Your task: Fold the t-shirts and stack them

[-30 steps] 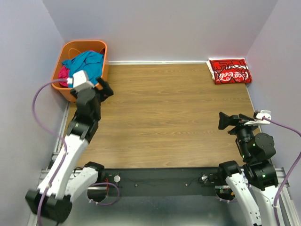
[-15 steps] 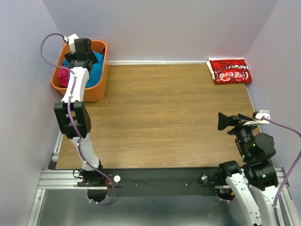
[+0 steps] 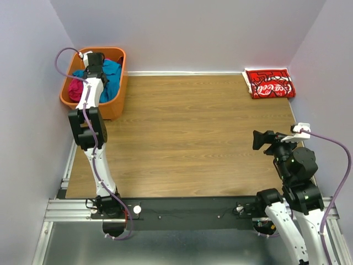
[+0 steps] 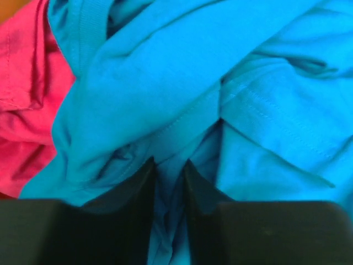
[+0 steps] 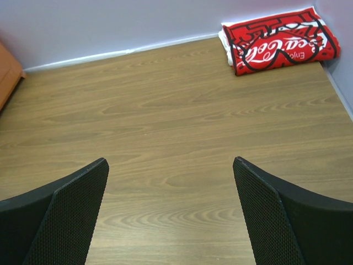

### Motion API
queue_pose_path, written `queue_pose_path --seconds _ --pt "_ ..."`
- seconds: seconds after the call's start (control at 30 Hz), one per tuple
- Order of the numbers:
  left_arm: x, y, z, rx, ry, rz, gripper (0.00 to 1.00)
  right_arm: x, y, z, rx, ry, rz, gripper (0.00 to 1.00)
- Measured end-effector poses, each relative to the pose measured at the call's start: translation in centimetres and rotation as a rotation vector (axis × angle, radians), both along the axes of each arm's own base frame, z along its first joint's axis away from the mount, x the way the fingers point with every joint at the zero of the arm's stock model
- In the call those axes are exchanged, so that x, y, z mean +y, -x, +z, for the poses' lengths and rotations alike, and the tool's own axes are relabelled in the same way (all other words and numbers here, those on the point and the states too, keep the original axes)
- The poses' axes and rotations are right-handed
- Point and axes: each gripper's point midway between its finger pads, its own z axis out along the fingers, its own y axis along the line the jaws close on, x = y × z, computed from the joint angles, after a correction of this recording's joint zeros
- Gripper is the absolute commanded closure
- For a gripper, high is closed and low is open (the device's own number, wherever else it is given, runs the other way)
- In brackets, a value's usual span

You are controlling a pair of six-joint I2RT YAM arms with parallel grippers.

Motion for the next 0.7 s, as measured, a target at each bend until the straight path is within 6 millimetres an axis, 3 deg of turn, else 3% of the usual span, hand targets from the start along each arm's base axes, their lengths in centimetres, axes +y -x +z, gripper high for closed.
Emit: queue_pose_path --seconds 0.17,0.33,0.47,0.57,0.7 --pt "-0.1 -0.3 0.7 -0.005 -0.015 -0.03 1.0 -0.2 -1.0 -1.2 0.063 0.01 -0.023 0.0" --pt "-0.2 0.3 5.4 -0.085 -0.027 -0.036 1.0 -0.3 -2.6 -2.9 0.159 0.036 -0.049 0.0" --pt "-0.5 1.2 13.7 -0.264 -0.048 -0.043 1.0 -0.2 -3.9 -3.3 0.215 0.053 -0.062 0.0" --pt "-1.4 3.3 22.7 -0.459 -0.075 -0.062 1.0 0.1 -5.0 -2.6 0.225 0.055 -0.06 0.0" --pt "-3.6 5.9 30.2 -0.617 -0.108 -0.107 1.0 1.5 -6.4 -1.7 0.225 0.05 0.004 0.0"
